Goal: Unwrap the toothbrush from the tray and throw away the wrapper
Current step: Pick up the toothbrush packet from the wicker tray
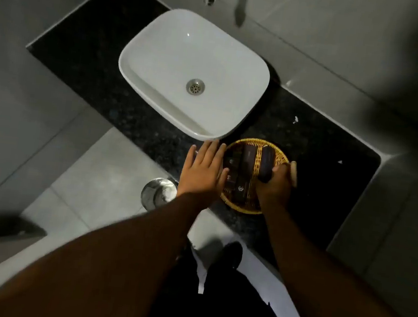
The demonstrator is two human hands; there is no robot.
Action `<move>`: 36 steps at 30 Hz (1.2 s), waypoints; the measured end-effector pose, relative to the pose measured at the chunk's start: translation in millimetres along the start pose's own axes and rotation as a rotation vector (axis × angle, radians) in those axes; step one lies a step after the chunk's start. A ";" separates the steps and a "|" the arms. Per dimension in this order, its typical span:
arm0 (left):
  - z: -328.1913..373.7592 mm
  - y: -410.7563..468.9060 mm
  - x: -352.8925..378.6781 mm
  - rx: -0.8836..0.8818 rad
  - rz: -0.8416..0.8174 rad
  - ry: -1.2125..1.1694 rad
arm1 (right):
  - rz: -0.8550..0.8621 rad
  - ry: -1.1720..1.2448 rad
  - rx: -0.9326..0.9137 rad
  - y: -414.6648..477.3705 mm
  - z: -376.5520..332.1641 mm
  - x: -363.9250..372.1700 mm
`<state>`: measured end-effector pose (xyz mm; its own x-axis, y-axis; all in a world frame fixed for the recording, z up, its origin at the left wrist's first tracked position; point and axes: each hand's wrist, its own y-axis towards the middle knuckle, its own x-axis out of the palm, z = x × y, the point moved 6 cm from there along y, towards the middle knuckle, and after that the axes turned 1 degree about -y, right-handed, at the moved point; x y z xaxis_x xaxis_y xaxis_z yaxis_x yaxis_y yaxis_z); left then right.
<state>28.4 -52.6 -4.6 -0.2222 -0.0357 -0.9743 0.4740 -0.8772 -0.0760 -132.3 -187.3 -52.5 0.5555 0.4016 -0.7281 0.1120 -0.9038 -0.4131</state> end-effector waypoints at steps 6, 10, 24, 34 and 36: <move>-0.5 11.7 -24.9 -0.088 0.001 -0.161 | 0.034 0.084 -0.184 -34.5 -6.2 -19.0; 15.7 36.0 -71.5 -0.078 0.028 -0.357 | 0.124 -0.004 -0.512 -53.1 -36.9 -41.4; 13.3 57.1 -147.5 0.014 -0.039 -0.699 | -0.020 0.085 -0.628 -81.5 -81.3 -88.1; 8.5 44.4 -139.9 0.019 -0.064 -0.611 | -0.035 0.027 -0.636 -88.4 -74.1 -94.4; 8.8 42.7 -142.4 0.001 -0.053 -0.689 | -0.052 0.026 -0.636 -88.4 -75.1 -96.4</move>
<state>72.8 -89.2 132.8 -0.7359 -0.2882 -0.6127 0.4465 -0.8868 -0.1192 -133.9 -157.3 95.3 0.5549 0.4505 -0.6994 0.6018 -0.7978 -0.0364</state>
